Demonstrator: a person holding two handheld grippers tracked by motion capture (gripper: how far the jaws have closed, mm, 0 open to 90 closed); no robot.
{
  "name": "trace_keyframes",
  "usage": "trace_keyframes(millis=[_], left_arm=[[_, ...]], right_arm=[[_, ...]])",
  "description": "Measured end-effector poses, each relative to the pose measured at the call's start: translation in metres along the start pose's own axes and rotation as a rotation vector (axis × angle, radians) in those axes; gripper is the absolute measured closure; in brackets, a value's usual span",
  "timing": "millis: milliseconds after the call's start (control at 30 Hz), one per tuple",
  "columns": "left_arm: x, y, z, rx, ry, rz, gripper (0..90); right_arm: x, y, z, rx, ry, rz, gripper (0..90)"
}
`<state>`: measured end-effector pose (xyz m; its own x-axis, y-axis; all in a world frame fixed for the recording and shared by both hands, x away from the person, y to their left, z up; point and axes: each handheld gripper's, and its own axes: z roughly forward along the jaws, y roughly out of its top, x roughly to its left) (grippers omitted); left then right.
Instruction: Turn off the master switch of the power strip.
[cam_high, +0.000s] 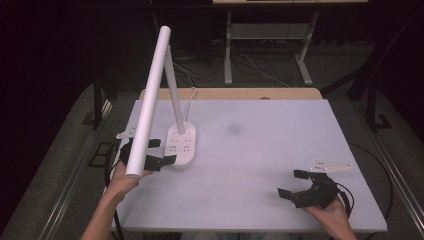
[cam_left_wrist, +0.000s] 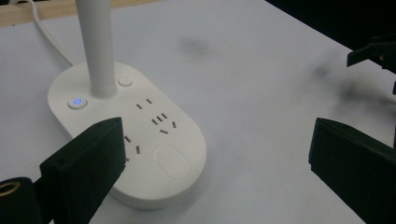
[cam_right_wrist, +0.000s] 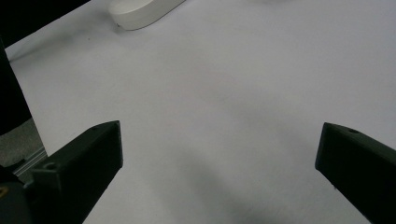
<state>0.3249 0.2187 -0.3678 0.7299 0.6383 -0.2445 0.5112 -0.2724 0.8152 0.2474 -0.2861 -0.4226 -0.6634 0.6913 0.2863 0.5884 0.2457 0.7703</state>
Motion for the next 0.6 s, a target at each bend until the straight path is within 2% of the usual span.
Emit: trace_keyframes(millis=[600], left_arm=[[0.024, 0.015, 0.002, 0.002, 0.028, -0.027, 4.5]], right_arm=[[0.000, -0.001, 0.001, 0.005, 0.000, 0.001, 0.3]])
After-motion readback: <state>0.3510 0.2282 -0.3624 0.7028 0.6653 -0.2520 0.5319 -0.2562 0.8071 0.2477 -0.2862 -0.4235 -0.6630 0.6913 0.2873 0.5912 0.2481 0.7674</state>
